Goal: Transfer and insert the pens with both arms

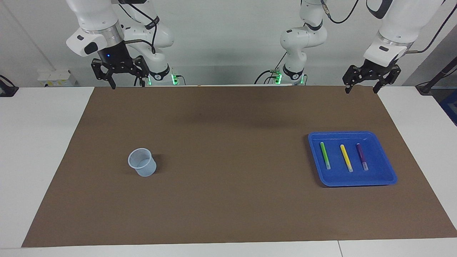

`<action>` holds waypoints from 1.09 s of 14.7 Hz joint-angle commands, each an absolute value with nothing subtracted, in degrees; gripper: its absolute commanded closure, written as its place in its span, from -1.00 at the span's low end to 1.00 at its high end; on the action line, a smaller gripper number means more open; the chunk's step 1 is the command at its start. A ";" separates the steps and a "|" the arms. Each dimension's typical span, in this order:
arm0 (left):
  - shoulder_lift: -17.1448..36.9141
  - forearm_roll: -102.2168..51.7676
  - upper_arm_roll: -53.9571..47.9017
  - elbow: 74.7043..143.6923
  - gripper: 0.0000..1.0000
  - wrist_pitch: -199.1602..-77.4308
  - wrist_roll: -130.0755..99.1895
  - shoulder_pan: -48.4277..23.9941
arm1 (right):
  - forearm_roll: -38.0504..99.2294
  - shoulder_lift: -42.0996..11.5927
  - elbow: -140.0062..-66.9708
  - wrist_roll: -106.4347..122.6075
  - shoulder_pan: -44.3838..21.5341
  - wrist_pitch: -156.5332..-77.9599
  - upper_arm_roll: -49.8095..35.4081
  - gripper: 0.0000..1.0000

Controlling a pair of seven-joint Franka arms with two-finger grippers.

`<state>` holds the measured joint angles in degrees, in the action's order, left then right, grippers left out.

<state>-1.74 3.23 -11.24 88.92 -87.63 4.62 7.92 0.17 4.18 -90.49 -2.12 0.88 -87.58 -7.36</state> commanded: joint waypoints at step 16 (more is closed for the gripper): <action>-4.83 2.46 -10.72 93.34 -1.00 -90.17 10.37 8.17 | -0.09 5.18 -89.65 -1.05 0.44 -87.10 -7.38 -1.00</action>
